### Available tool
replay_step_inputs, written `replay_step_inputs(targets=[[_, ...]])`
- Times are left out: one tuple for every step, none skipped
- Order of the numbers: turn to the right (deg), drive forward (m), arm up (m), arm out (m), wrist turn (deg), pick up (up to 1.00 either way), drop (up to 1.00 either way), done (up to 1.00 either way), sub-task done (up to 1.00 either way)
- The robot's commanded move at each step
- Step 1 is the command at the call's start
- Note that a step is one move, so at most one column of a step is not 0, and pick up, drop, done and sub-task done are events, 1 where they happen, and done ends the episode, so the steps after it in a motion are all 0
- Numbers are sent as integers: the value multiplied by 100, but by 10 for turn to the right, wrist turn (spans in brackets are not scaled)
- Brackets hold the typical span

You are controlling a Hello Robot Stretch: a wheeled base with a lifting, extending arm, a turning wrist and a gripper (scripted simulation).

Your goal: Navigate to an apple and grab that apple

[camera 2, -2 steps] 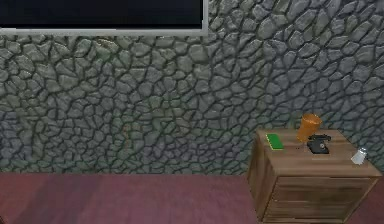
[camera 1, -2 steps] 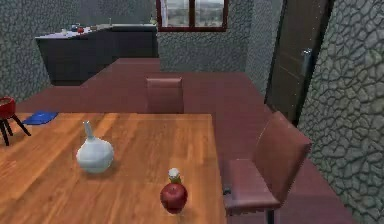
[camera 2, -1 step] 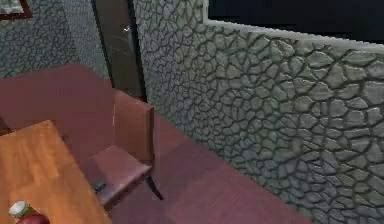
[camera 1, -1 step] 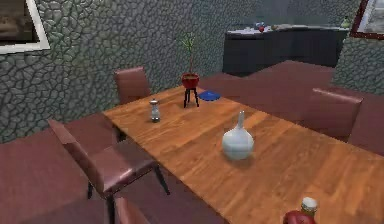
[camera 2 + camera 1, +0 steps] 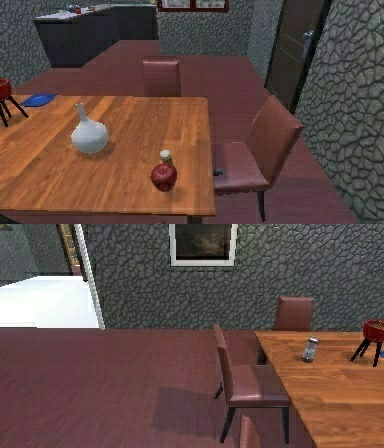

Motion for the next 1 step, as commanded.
replay_step_inputs(targets=[[0,0,50,0,0,0,0,0,0]])
